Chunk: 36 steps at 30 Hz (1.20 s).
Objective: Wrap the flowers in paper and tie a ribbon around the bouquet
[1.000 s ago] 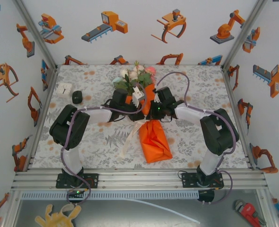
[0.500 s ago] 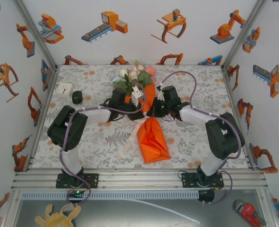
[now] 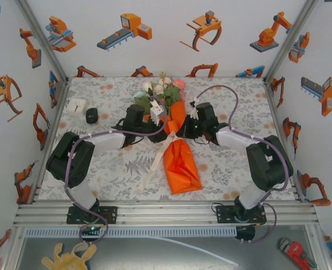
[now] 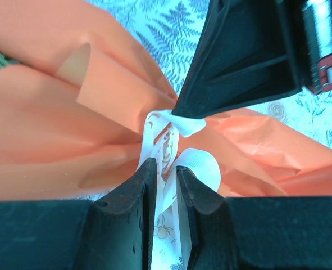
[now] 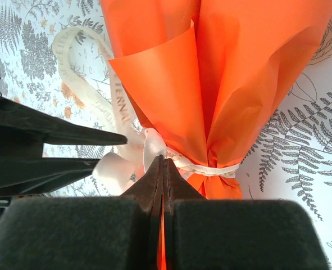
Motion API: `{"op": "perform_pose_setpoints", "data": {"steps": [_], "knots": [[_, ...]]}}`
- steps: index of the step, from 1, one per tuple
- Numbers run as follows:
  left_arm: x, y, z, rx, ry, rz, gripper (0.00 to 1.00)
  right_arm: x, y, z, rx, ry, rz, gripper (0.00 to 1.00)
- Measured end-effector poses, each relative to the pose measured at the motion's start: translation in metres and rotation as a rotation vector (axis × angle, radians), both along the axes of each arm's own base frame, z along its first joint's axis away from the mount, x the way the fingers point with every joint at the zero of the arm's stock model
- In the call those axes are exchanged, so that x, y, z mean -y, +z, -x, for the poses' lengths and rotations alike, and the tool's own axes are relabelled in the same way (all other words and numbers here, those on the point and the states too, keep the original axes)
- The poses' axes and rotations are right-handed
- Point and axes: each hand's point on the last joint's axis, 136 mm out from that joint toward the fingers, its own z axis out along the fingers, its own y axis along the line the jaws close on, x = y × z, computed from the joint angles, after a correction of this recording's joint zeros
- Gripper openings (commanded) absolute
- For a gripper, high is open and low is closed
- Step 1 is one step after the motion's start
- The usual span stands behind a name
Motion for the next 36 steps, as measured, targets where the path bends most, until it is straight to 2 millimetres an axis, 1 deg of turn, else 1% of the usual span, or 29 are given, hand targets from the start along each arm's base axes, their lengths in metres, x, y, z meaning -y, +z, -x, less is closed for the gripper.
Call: {"op": "perform_pose_setpoints", "data": {"steps": [2,5,8,10,12,14,15,18,20,23,27,31,36], "knots": [[0.000,0.002,-0.001,0.004,0.004,0.006,0.29,0.000,0.000,0.000,-0.001,0.003,-0.002,0.03],[0.001,-0.001,-0.002,-0.018,0.014,0.008,0.31,-0.001,0.001,0.001,-0.002,0.006,-0.005,0.03],[0.001,-0.002,-0.004,-0.038,0.033,0.018,0.30,-0.001,0.001,0.001,-0.002,0.008,-0.006,0.03],[0.001,-0.001,-0.005,-0.052,0.047,0.025,0.20,-0.002,0.001,0.002,-0.003,0.011,-0.014,0.02],[0.000,-0.004,-0.005,-0.071,0.064,0.019,0.08,-0.003,0.002,0.002,-0.007,0.009,-0.033,0.02],[0.000,-0.011,-0.006,-0.097,0.079,0.003,0.02,-0.004,0.003,0.002,-0.013,0.002,-0.055,0.02],[0.000,-0.015,-0.006,-0.112,0.084,-0.005,0.01,-0.005,0.003,0.002,-0.014,0.000,-0.067,0.02],[0.001,-0.028,-0.005,-0.157,0.094,-0.016,0.00,-0.006,0.004,0.002,-0.023,-0.007,-0.095,0.02],[0.002,-0.032,-0.005,-0.180,0.101,-0.015,0.00,-0.006,0.007,0.001,-0.022,-0.008,-0.110,0.03],[0.004,-0.030,-0.006,-0.190,0.107,0.005,0.00,-0.010,0.011,0.002,-0.021,0.001,-0.135,0.05],[0.009,-0.026,-0.009,-0.197,0.110,0.042,0.00,-0.014,0.015,0.004,-0.026,0.022,-0.167,0.16],[0.011,-0.030,-0.010,-0.216,0.113,0.055,0.00,-0.014,0.012,0.008,-0.038,0.035,-0.165,0.25],[0.012,-0.031,-0.011,-0.222,0.117,0.060,0.00,-0.010,0.001,0.015,-0.051,0.057,-0.111,0.27]]}}
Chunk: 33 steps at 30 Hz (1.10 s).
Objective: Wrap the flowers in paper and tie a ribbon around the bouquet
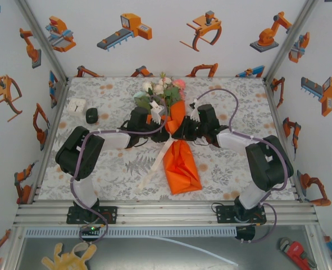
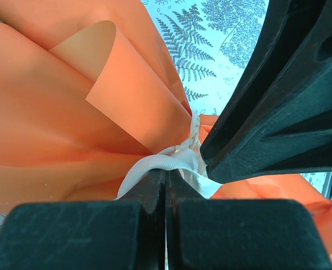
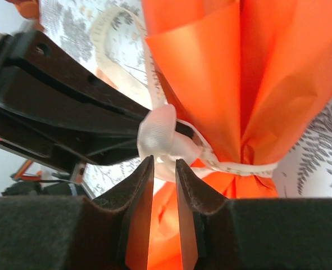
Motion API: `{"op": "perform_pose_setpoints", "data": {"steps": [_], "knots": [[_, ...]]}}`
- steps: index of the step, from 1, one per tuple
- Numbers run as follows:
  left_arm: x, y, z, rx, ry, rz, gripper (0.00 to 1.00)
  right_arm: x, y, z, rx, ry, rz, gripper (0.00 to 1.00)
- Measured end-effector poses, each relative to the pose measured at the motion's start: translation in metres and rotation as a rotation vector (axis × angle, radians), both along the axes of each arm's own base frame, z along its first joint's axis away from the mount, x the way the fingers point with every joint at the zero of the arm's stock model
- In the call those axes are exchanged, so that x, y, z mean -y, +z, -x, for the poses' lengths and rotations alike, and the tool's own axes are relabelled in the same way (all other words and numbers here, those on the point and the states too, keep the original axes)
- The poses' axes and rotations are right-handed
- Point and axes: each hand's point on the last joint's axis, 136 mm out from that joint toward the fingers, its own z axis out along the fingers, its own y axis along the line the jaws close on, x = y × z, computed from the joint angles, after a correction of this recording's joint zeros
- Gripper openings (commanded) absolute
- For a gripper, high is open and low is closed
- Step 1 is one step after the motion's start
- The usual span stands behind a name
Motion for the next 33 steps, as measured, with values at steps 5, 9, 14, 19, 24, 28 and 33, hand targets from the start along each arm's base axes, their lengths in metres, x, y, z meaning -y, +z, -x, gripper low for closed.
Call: {"op": "perform_pose_setpoints", "data": {"steps": [5,9,14,19,24,28,33], "knots": [[0.002,0.004,-0.003,0.007,0.000,0.005,0.00,0.009,-0.009,0.002,0.007,-0.004,0.069,0.27],[0.003,0.004,-0.004,0.009,0.000,0.007,0.00,0.009,-0.004,0.002,0.029,0.000,0.074,0.27],[0.003,0.001,-0.004,0.003,0.000,0.003,0.00,0.009,-0.003,0.000,0.030,0.001,0.065,0.27],[0.003,0.001,-0.004,0.003,0.000,0.002,0.00,0.005,-0.010,-0.002,0.018,0.005,0.050,0.29],[0.003,0.001,-0.004,0.003,-0.001,0.002,0.00,0.002,-0.015,-0.003,0.003,0.009,0.037,0.31],[0.004,0.003,-0.005,0.006,-0.003,0.006,0.00,0.000,-0.010,-0.007,0.019,0.008,0.029,0.29],[0.004,0.003,-0.005,0.006,-0.003,0.006,0.00,-0.003,-0.002,-0.014,0.040,0.007,0.017,0.30]]}}
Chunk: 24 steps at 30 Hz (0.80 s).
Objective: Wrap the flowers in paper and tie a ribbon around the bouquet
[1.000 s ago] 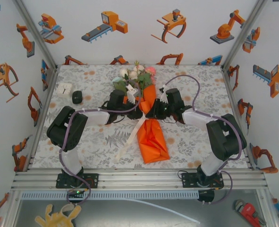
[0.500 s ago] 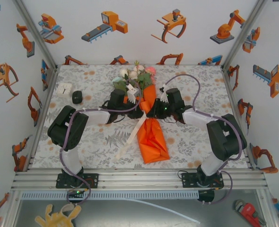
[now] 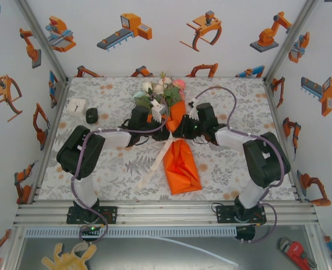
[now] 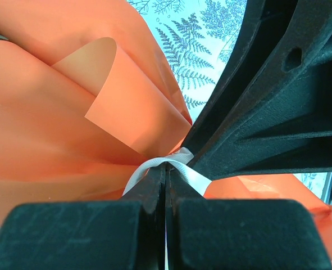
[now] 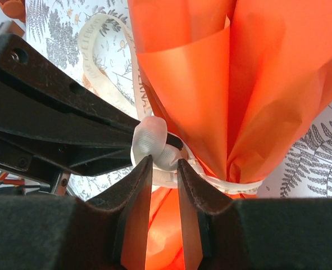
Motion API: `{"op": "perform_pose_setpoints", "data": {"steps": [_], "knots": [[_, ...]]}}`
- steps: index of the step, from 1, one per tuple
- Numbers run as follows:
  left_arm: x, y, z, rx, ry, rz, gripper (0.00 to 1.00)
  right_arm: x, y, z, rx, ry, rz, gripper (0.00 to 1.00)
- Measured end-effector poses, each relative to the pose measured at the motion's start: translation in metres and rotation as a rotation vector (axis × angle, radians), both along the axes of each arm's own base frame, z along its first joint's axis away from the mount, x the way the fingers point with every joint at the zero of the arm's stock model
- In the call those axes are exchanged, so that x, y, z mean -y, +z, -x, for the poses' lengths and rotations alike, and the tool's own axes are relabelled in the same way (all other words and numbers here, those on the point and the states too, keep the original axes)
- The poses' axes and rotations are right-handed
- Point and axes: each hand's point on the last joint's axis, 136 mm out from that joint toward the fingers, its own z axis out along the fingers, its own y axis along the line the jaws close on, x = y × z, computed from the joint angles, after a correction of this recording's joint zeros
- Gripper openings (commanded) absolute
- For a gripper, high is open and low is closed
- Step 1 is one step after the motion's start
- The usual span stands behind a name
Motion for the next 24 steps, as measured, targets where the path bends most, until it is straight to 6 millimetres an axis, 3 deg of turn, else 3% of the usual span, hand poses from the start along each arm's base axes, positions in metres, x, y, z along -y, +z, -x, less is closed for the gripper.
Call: {"op": "perform_pose_setpoints", "data": {"steps": [4,8,9,14,19,24], "knots": [[0.000,0.000,0.000,0.001,0.001,0.000,0.00,-0.001,-0.003,-0.002,-0.009,-0.006,-0.005,0.26],[0.000,0.000,-0.001,0.000,0.001,0.000,0.00,-0.001,-0.002,-0.003,-0.014,-0.018,-0.017,0.01],[0.000,0.000,-0.001,0.001,0.001,0.000,0.00,-0.001,-0.002,-0.004,-0.014,-0.022,-0.018,0.00],[-0.002,-0.001,0.000,0.009,0.007,0.001,0.19,0.001,-0.002,-0.006,-0.003,-0.037,-0.009,0.00],[-0.016,0.000,0.012,0.016,0.028,-0.013,0.26,0.010,0.001,-0.006,0.025,-0.072,0.024,0.00],[-0.027,0.016,0.015,0.059,0.054,-0.007,0.31,0.020,0.008,-0.004,0.062,-0.107,0.046,0.00]]}}
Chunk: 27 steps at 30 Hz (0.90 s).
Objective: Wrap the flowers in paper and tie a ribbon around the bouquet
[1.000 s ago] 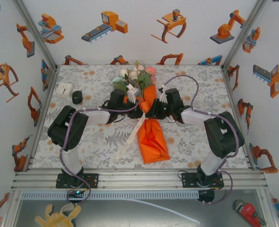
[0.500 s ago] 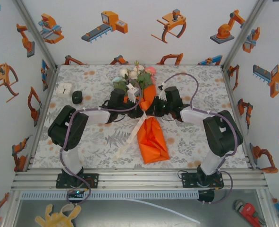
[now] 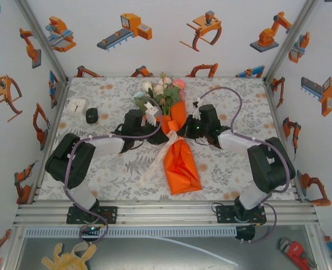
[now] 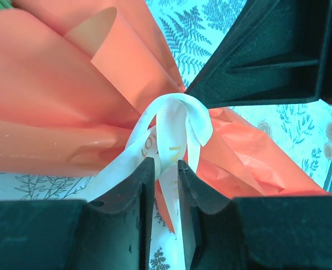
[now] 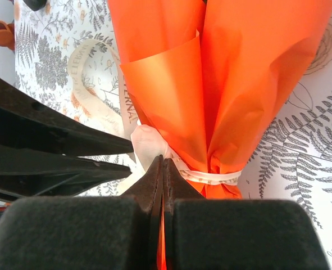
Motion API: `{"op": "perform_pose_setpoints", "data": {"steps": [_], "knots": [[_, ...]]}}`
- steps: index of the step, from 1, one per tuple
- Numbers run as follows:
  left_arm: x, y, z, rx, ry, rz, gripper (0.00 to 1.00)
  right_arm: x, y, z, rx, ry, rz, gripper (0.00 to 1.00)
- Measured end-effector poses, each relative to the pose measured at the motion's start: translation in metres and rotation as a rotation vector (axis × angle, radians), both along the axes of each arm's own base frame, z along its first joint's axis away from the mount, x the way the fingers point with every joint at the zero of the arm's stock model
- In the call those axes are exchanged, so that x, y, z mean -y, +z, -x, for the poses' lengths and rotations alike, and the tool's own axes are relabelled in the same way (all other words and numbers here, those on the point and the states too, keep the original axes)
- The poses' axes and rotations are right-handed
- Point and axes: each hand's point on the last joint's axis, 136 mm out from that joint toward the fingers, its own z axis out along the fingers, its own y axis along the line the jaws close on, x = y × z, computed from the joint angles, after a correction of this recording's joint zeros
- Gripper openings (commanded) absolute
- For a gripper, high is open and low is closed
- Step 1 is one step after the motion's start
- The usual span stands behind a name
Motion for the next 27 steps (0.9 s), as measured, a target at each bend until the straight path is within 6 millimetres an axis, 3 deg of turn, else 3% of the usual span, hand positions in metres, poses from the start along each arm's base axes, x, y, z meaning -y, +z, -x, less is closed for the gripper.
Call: {"op": "perform_pose_setpoints", "data": {"steps": [4,9,15,18,23,27], "knots": [[-0.006,0.014,-0.004,0.044,0.027,-0.007,0.41,0.006,0.002,-0.001,0.030,-0.019,0.029,0.00],[-0.013,0.016,-0.020,0.076,0.098,-0.076,0.54,0.015,0.006,0.002,0.067,-0.025,0.079,0.00],[0.017,0.037,-0.040,0.188,0.054,-0.119,0.59,0.011,0.016,0.009,0.104,0.025,0.064,0.00],[0.034,0.034,-0.044,0.207,0.003,-0.121,0.60,0.008,0.017,0.011,0.104,0.048,0.050,0.00],[0.044,0.007,-0.035,0.159,-0.092,-0.129,0.59,0.006,0.018,0.013,0.103,0.060,0.040,0.00],[0.047,0.001,-0.024,0.126,-0.153,-0.115,0.46,0.005,0.019,0.014,0.102,0.066,0.036,0.00]]}}
